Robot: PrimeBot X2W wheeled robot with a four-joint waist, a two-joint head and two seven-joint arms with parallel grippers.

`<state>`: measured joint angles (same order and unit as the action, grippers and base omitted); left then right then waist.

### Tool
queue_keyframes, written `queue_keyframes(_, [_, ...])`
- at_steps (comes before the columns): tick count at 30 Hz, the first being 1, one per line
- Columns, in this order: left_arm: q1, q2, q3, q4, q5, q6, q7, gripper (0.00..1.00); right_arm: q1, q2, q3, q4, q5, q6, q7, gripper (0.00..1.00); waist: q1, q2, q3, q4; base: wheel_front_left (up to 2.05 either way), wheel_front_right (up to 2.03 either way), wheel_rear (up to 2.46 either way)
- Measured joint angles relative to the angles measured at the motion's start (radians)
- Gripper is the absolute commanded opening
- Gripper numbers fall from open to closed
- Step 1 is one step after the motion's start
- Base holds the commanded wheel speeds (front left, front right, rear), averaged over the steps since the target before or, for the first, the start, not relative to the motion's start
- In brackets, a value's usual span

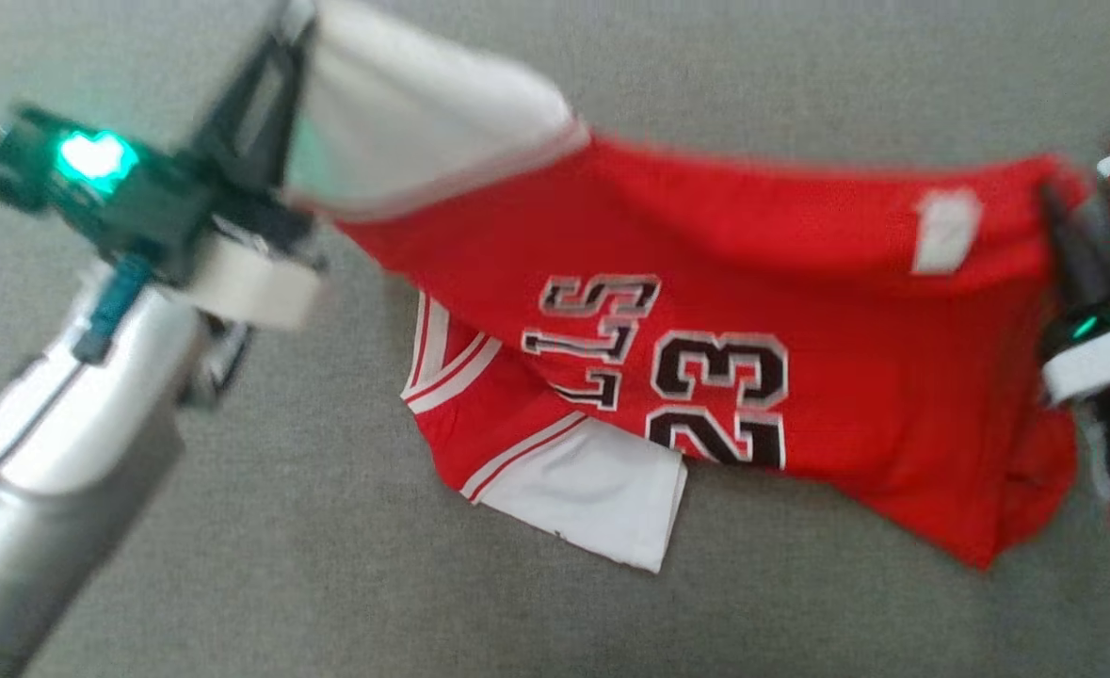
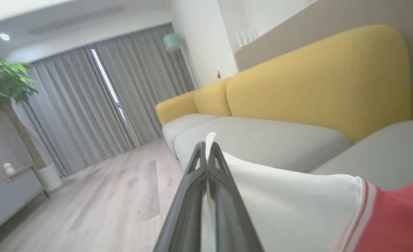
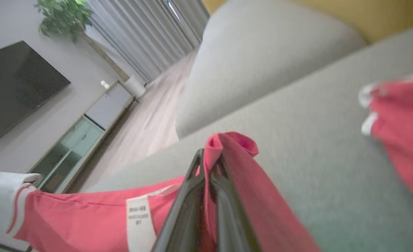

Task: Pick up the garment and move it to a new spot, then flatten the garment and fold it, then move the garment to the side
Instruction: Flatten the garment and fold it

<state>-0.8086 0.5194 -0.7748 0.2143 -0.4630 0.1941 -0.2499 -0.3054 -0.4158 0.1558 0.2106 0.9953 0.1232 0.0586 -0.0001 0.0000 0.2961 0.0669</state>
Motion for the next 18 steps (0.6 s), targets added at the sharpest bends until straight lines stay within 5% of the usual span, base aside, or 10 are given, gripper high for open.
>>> queue_keyframes(6, [-0.106,0.000,0.143,-0.142,0.037,0.026,-0.011,0.00,-0.069,-0.073,-0.060,-0.110,0.004,0.000,-0.057,0.00,-0.0002,0.0001,-0.048,-0.020,0.00,0.00,0.00])
queue_keyframes(12, [0.119,0.007,0.126,-0.144,-0.024,0.013,-0.011,0.00,0.164,-0.061,-0.046,-0.127,0.012,0.000,-0.014,0.00,0.0001,0.0000,-0.031,-0.039,0.00,0.00,0.00])
queue_keyframes(13, [0.165,0.006,0.123,-0.141,-0.036,0.015,-0.011,0.00,0.201,-0.045,-0.035,-0.113,0.013,0.000,-0.014,0.13,0.0001,0.0000,-0.024,-0.042,0.00,0.00,0.00])
queue_keyframes(14, [0.202,0.006,0.122,-0.140,-0.044,0.019,-0.011,0.00,0.231,-0.029,-0.028,-0.098,0.013,0.000,-0.014,1.00,0.0000,0.0000,-0.017,-0.044,0.00,0.00,0.00])
queue_keyframes(18, [0.271,0.007,0.130,-0.140,-0.052,0.038,-0.011,0.00,0.301,-0.005,-0.011,-0.084,0.014,0.000,-0.012,1.00,0.0001,0.0000,0.002,-0.049,0.00,0.00,0.00])
